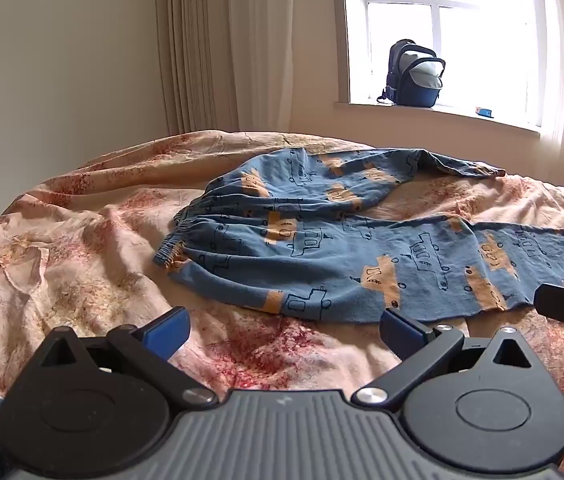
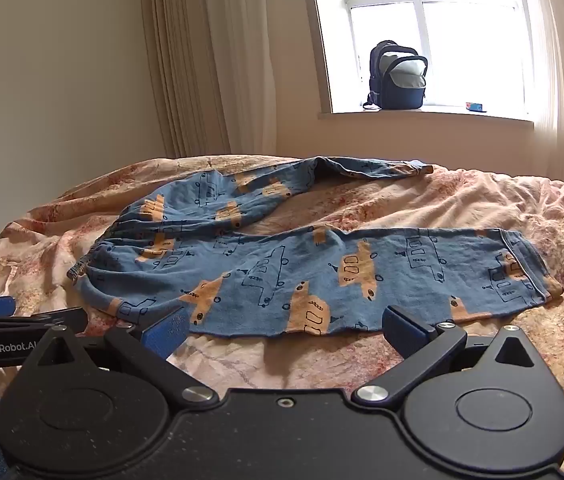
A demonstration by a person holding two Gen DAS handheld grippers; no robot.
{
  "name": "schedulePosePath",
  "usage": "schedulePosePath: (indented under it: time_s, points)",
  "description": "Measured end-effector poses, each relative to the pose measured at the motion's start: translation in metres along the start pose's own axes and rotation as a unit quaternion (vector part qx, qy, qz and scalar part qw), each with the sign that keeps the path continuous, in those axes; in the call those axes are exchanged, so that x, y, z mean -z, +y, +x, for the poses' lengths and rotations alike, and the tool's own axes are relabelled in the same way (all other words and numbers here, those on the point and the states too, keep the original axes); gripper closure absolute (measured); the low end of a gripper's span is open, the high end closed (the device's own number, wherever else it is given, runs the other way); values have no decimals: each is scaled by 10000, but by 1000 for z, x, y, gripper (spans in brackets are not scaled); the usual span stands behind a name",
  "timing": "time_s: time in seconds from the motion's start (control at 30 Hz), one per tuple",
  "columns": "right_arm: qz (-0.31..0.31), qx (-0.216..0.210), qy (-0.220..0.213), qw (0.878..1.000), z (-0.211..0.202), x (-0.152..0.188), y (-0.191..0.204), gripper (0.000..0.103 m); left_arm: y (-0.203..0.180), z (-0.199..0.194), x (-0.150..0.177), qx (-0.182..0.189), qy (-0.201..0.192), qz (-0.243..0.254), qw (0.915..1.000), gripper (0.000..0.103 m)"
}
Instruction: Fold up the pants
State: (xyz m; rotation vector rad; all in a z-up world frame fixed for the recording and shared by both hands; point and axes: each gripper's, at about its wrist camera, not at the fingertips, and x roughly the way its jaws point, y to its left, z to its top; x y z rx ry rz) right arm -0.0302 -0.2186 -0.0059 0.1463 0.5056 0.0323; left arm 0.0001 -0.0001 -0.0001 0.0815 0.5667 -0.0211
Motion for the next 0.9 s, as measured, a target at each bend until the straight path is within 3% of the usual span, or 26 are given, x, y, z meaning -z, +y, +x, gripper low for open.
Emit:
schedulePosePath:
  time_s: [0.9]
  points:
    - [3, 1, 41, 10000, 1, 0, -1, 0, 0, 0, 0, -7, -11, 0, 10000, 0]
